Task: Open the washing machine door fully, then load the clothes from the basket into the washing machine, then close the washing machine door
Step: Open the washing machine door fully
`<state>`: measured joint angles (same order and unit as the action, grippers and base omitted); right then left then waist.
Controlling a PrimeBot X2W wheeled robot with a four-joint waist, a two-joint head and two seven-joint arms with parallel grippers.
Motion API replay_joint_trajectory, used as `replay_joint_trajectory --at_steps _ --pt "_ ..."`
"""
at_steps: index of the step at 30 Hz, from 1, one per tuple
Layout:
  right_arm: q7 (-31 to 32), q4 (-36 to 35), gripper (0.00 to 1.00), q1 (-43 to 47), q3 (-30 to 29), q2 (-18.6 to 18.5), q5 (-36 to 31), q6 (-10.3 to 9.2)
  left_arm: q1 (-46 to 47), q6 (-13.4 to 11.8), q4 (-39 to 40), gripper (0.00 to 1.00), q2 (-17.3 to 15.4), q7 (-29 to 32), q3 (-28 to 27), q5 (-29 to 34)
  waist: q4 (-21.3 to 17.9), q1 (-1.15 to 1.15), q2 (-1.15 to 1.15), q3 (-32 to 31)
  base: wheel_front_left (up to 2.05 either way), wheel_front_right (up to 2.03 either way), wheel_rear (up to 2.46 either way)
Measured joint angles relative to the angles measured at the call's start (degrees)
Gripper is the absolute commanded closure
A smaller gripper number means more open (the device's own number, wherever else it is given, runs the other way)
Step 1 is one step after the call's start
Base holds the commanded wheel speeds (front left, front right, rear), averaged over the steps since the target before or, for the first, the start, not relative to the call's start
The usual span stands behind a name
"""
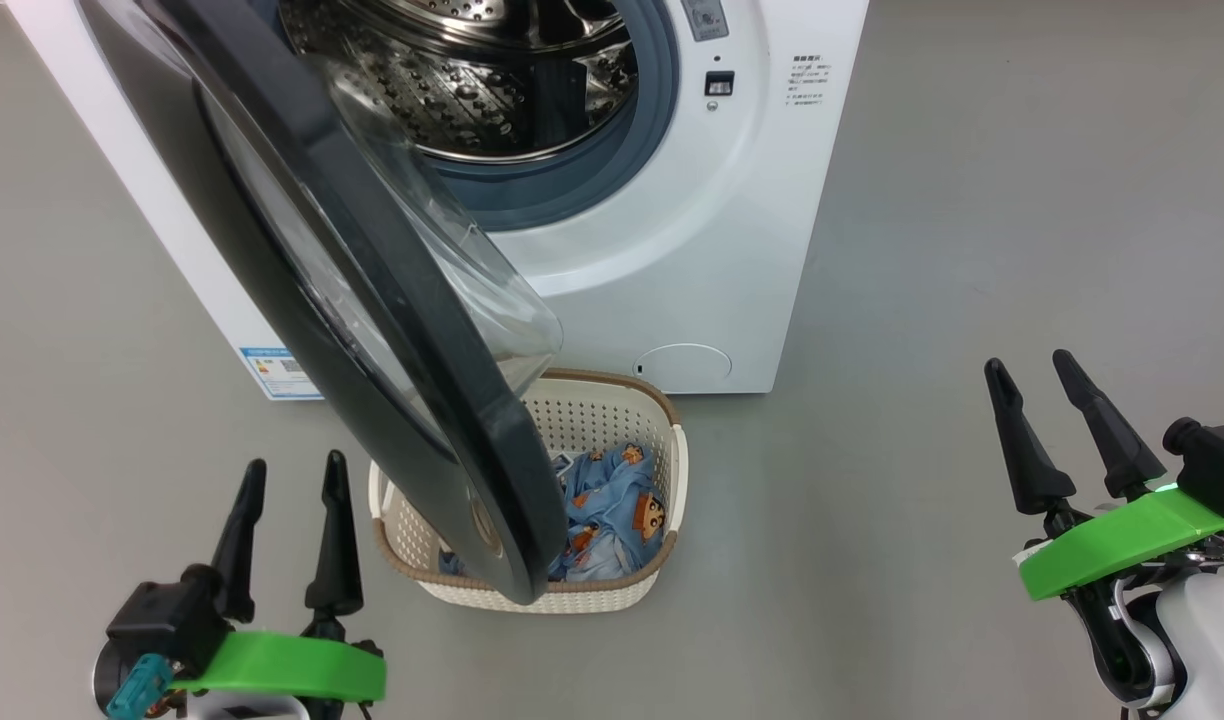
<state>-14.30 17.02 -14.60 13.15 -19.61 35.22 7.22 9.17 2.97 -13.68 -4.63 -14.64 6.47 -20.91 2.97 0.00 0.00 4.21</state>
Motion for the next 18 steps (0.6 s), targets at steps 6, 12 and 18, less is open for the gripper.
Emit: replay_joint_trajectory --at_steps 6,12,18 --pt "0.00 0.22 0.00 0.00 0.02 0.00 0.00 0.00 0.00 0.00 0.01 0.00 0.00 0.00 -0.02 0.01 0.01 0.00 0.00 0.01 0.00 0.00 0.00" --pt "0.00 0.62 0.00 0.00 0.38 -0.01 0.00 0.00 0.00 0.00 0.01 0.00 0.01 0.00 -0.03 0.02 -0.01 0.00 0.00 -0.09 0.00 0.00 0.00" --pt "0.00 0.88 0.00 0.00 0.92 -0.01 0.00 0.00 0.00 0.00 0.09 0.00 0.04 0.00 -0.04 0.35 0.09 0.00 0.00 -0.04 0.00 0.00 0.00"
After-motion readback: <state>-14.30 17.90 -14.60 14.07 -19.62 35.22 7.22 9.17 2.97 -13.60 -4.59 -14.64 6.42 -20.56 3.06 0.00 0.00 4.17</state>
